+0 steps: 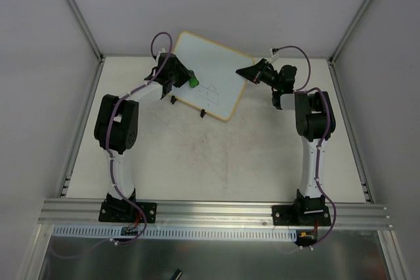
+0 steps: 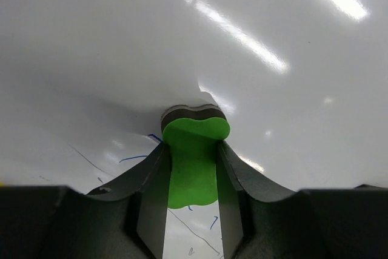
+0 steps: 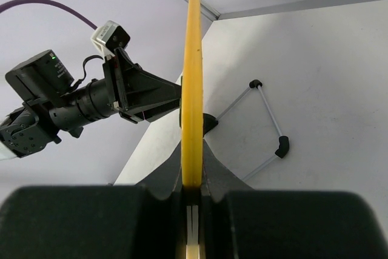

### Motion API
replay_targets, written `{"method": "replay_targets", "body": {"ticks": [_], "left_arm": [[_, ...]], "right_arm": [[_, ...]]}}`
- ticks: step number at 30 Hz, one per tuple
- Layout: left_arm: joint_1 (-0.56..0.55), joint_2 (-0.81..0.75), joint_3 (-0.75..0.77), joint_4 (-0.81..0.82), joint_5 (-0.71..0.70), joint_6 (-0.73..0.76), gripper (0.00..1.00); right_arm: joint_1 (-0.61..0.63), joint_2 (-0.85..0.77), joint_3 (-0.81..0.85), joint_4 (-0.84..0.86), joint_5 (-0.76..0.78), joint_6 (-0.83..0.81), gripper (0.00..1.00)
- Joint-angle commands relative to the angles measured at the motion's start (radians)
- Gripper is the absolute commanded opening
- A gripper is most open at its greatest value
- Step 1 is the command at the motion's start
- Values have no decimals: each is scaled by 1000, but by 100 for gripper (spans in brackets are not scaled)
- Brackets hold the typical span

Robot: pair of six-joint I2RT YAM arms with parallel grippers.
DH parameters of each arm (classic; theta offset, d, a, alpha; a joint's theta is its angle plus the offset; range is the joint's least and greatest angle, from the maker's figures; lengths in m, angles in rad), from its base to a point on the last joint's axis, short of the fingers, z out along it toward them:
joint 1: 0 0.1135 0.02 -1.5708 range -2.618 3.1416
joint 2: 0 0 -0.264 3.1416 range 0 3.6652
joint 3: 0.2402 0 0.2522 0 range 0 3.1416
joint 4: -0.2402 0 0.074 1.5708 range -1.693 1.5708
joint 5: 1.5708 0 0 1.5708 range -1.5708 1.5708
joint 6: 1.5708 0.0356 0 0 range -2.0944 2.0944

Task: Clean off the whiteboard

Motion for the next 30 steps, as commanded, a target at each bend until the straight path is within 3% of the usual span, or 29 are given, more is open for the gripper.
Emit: {"method": "replay_targets", "body": {"ticks": [1, 10, 17, 23, 30], "left_arm": [[53, 89, -83, -139, -22, -108, 0], [75, 98, -171, -133, -13, -263, 0], [88, 52, -235, -137, -37, -286, 0], [93, 40, -212, -240, -58, -229, 0], [96, 26, -198, -352, -111, -281, 0]], "right_arm": [[10, -72, 13, 148, -81, -20, 0], [12, -68, 13, 151, -77, -17, 0], [9, -66, 15, 156, -78, -12, 0], [9, -62, 18, 162, -75, -8, 0], [10, -63, 18, 166, -73, -2, 0]]}}
